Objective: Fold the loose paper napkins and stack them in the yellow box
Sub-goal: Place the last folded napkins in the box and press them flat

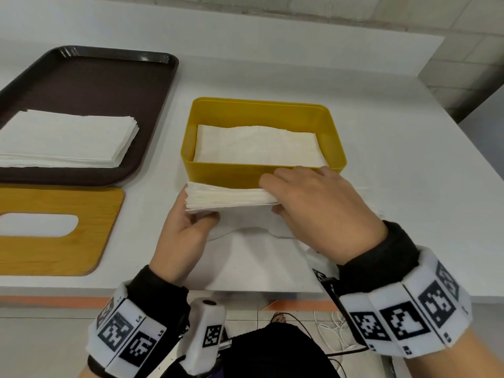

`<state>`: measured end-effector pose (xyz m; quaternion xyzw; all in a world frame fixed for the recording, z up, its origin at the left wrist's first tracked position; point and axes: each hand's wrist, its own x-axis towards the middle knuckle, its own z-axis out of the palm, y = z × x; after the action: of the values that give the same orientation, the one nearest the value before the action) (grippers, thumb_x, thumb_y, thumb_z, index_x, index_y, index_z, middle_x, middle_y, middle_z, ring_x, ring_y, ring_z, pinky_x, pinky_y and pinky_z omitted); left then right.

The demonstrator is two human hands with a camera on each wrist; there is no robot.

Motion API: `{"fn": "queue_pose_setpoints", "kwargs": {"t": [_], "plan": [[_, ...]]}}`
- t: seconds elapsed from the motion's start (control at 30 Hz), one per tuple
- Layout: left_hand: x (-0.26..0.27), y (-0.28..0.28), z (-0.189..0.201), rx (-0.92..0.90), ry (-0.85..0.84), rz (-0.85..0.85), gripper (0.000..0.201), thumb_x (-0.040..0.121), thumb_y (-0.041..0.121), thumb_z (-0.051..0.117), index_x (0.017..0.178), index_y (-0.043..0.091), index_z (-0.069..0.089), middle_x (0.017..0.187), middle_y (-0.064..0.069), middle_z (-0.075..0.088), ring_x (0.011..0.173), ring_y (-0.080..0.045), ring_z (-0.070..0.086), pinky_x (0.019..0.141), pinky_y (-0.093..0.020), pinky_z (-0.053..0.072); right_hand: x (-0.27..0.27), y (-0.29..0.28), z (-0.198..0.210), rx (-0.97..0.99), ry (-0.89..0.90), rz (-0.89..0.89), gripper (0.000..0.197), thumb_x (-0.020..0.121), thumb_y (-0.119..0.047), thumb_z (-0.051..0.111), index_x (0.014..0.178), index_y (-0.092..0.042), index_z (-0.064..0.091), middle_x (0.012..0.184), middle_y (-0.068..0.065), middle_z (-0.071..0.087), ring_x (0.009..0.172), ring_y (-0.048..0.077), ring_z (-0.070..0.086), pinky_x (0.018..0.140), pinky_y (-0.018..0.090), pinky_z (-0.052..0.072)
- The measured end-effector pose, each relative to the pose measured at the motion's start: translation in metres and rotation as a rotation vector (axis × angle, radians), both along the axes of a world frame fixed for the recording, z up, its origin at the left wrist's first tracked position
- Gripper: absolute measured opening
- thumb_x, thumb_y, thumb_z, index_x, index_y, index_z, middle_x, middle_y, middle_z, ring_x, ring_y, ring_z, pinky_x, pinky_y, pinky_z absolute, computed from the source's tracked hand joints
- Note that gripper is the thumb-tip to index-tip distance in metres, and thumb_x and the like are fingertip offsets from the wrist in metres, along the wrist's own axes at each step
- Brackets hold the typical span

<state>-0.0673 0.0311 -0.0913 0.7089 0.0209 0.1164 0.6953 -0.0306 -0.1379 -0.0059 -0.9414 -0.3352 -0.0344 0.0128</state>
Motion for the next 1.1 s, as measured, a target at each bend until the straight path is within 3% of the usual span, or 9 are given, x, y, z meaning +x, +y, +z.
{"fn": "queue_pose_setpoints", "kwargs": {"t": [0.13, 0.23, 0.33, 0.4, 0.47, 0.57, 0.7, 0.9, 1.1], "plan": [[0.002, -0.004, 0.003, -0.004, -0.047, 0.016, 0.036, 0.063, -0.001, 0.052, 0.092, 0.021, 0.05, 0.094, 0.001, 0.058, 0.088, -0.007, 0.055, 0.078, -0.016, 0.044, -0.001, 0.002, 0.002, -0.066, 0.101, 0.039, 0.027, 0.091, -0.012, 0.047, 0.113, -0.026, 0.039, 0.103, -0.007, 0.049, 0.099, 0.018, 0.048, 0.073, 0.03, 0.021], [0.004, -0.005, 0.002, 0.001, -0.03, 0.021, 0.029, 0.063, 0.001, 0.054, 0.084, 0.02, 0.053, 0.081, 0.012, 0.062, 0.079, -0.002, 0.056, 0.073, -0.013, 0.044, 0.001, 0.003, -0.003, -0.087, 0.087, 0.039, 0.026, 0.093, -0.009, 0.043, 0.113, -0.025, 0.038, 0.107, -0.007, 0.05, 0.102, 0.018, 0.049, 0.073, 0.029, 0.021], [0.004, -0.002, 0.001, -0.012, 0.013, 0.008, 0.018, 0.064, 0.005, 0.054, 0.076, 0.018, 0.053, 0.071, 0.014, 0.059, 0.073, -0.004, 0.053, 0.07, -0.018, 0.041, 0.004, 0.001, -0.002, -0.101, 0.098, 0.025, 0.026, 0.092, -0.009, 0.044, 0.112, -0.024, 0.039, 0.106, -0.007, 0.05, 0.101, 0.018, 0.051, 0.067, 0.027, 0.022], [0.003, 0.002, 0.002, -0.01, 0.017, 0.016, 0.015, 0.065, 0.006, 0.052, 0.077, 0.016, 0.052, 0.068, 0.015, 0.058, 0.069, 0.0, 0.052, 0.065, -0.013, 0.041, 0.006, -0.005, 0.002, -0.119, 0.111, 0.006, 0.026, 0.092, -0.009, 0.044, 0.113, -0.024, 0.039, 0.108, -0.007, 0.051, 0.099, 0.018, 0.052, 0.054, 0.024, 0.02], [0.002, 0.005, 0.002, -0.026, 0.01, 0.028, 0.016, 0.067, 0.006, 0.05, 0.079, 0.015, 0.053, 0.069, 0.016, 0.059, 0.072, -0.001, 0.053, 0.068, -0.013, 0.042, 0.007, -0.012, 0.005, -0.112, 0.136, -0.034, 0.026, 0.092, -0.009, 0.044, 0.114, -0.024, 0.039, 0.111, -0.007, 0.051, 0.099, 0.017, 0.053, 0.051, 0.025, 0.02], [0.001, 0.004, 0.002, -0.069, 0.015, 0.024, 0.02, 0.068, 0.006, 0.049, 0.084, 0.017, 0.055, 0.074, 0.016, 0.063, 0.08, -0.004, 0.057, 0.075, -0.016, 0.046, 0.006, -0.017, 0.005, -0.131, 0.143, -0.071, 0.028, 0.093, -0.011, 0.043, 0.117, -0.025, 0.038, 0.114, -0.008, 0.05, 0.102, 0.017, 0.052, 0.059, 0.026, 0.025], [0.0, -0.001, 0.006, -0.029, -0.013, 0.011, 0.02, 0.069, 0.007, 0.05, 0.086, 0.016, 0.055, 0.074, 0.022, 0.065, 0.075, 0.007, 0.058, 0.069, -0.008, 0.045, 0.006, -0.019, 0.006, -0.138, 0.148, -0.072, 0.029, 0.094, -0.012, 0.042, 0.118, -0.027, 0.039, 0.114, -0.009, 0.05, 0.101, 0.016, 0.051, 0.062, 0.025, 0.025], [0.001, -0.001, 0.006, -0.054, -0.012, -0.004, 0.015, 0.068, 0.007, 0.051, 0.08, 0.015, 0.049, 0.069, 0.015, 0.057, 0.07, 0.0, 0.051, 0.066, -0.014, 0.042, 0.011, -0.035, 0.014, -0.162, 0.118, -0.127, 0.031, 0.09, -0.007, 0.046, 0.113, -0.026, 0.039, 0.111, -0.009, 0.049, 0.106, 0.015, 0.047, 0.075, 0.028, 0.026], [0.004, -0.003, 0.001, -0.044, -0.017, -0.036, 0.041, 0.061, -0.002, 0.052, 0.094, 0.021, 0.049, 0.088, 0.003, 0.057, 0.081, -0.002, 0.056, 0.073, -0.013, 0.045, 0.004, -0.02, 0.003, -0.075, 0.153, -0.057, 0.023, 0.095, -0.031, 0.039, 0.118, -0.026, 0.035, 0.113, -0.009, 0.047, 0.108, 0.015, 0.045, 0.086, 0.031, 0.028]]}}
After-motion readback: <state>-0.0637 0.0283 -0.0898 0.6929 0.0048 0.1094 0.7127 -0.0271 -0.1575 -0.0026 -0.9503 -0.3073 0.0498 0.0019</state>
